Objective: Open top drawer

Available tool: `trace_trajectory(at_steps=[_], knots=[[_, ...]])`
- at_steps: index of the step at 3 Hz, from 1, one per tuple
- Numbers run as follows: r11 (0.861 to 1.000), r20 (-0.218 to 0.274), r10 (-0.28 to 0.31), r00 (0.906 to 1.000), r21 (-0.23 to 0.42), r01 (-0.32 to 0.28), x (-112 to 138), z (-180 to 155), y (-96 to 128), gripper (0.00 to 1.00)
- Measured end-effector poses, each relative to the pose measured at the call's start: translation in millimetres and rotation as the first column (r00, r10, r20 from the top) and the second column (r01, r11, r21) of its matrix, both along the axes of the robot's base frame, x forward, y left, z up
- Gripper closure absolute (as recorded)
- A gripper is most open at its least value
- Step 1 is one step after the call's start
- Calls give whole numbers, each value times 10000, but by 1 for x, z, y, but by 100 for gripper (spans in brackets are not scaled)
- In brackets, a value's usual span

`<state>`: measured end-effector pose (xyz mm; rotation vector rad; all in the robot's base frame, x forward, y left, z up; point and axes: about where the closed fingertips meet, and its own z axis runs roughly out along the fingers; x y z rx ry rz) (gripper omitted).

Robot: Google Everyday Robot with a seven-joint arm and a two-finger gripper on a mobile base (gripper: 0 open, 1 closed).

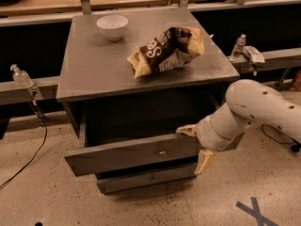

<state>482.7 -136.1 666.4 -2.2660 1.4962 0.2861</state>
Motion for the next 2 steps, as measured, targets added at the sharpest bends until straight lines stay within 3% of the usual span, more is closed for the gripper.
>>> trace_trajectory(at_steps=[2], knots=[[9981,-634,-623,9960,-53,621,-47,2,-16,29]])
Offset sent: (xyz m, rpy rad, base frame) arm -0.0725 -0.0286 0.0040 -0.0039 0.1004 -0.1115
